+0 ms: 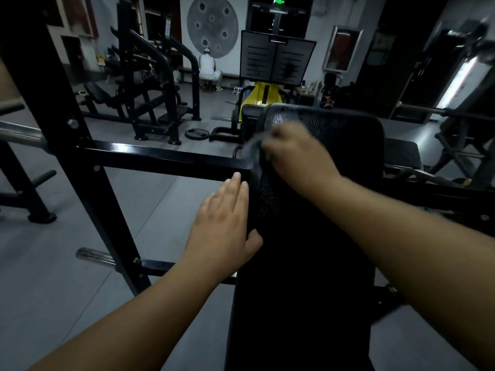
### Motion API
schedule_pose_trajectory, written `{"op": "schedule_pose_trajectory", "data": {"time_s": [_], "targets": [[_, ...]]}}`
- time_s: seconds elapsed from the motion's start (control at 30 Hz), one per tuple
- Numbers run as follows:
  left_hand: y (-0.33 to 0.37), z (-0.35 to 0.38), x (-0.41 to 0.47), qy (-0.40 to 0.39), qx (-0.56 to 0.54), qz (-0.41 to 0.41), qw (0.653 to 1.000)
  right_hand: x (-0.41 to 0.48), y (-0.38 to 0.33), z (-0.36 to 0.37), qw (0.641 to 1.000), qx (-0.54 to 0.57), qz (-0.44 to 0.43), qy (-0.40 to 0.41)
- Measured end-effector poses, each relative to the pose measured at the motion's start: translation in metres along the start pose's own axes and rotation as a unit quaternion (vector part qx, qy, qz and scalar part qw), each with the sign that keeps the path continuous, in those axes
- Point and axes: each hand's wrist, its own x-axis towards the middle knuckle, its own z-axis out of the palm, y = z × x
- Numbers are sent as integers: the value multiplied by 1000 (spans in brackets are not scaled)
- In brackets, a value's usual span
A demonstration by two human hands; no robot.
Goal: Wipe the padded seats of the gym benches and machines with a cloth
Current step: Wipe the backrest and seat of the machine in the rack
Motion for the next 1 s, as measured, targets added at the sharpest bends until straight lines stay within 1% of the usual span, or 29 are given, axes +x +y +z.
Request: {"op": "schedule_pose_trajectory", "data": {"time_s": [0.03, 0.07, 0.1, 0.13, 0.23, 0.27, 0.33, 0.37, 0.43, 0.5, 0.53, 0.63, 0.67, 0.7, 0.73, 0.77, 0.8, 0.83, 0.87, 0.9, 0.97, 1.0], "targets": [[2, 1, -1, -1, 2, 0, 1000, 23, 5, 1, 997, -6, 74, 33], [4, 4, -3, -3, 5, -2, 1000, 40, 5, 2, 989, -1, 143, 49], [6, 6, -5, -4, 9, -4, 1000, 47, -1, 6, 983, 10, 174, 54], [6, 9, -7, -4, 11, -2, 1000, 44, -13, 13, 985, 24, 162, 46], [-1, 13, -12, -4, 17, -10, 1000, -23, -58, 29, 997, 69, 21, 4], [-4, 14, -14, -1, 22, -11, 1000, -49, -66, 26, 996, 94, 2, -10], [-9, 16, -18, 6, 35, -10, 999, -61, -57, 18, 995, 97, -3, -31], [-10, 16, -20, -3, 37, -14, 999, -51, -48, 13, 996, 83, 12, -32], [-8, 19, -25, -25, 21, -27, 999, -26, -34, 9, 994, 55, 92, 0], [-6, 20, -28, -34, 12, -36, 999, -24, -42, 14, 987, 50, 153, 15], [-4, 19, -31, -35, 10, -34, 999, -41, -55, 19, 987, 54, 150, 1], [-5, 17, -37, -33, 21, -42, 998, -127, -88, 20, 991, 79, 56, -92], [-5, 16, -39, -27, 24, -40, 999, -145, -84, 16, 991, 72, 29, -107], [-5, 17, -41, -24, 26, -33, 999, -149, -71, 14, 993, 55, 15, -101], [-4, 19, -42, -25, 24, -27, 999, -141, -57, 11, 996, 28, 25, -85], [-1, 21, -44, -33, 17, -25, 999, -125, -44, 9, 997, 0, 65, -48], [2, 25, -47, -38, 11, -24, 999, -108, -36, 11, 991, -24, 128, -2], [6, 29, -49, -35, 9, -25, 999, -95, -37, 15, 982, -23, 188, 25], [10, 32, -52, -35, 8, -25, 999, -91, -48, 20, 976, -6, 215, 38], [13, 36, -55, -35, 5, -25, 999, -102, -65, 28, 979, 10, 202, 38], [16, 42, -58, -25, -3, -19, 1000, -156, -93, 37, 995, 32, 88, -31], [15, 44, -59, -19, -1, -9, 1000, -188, -96, 32, 995, 51, 37, -72]]}}
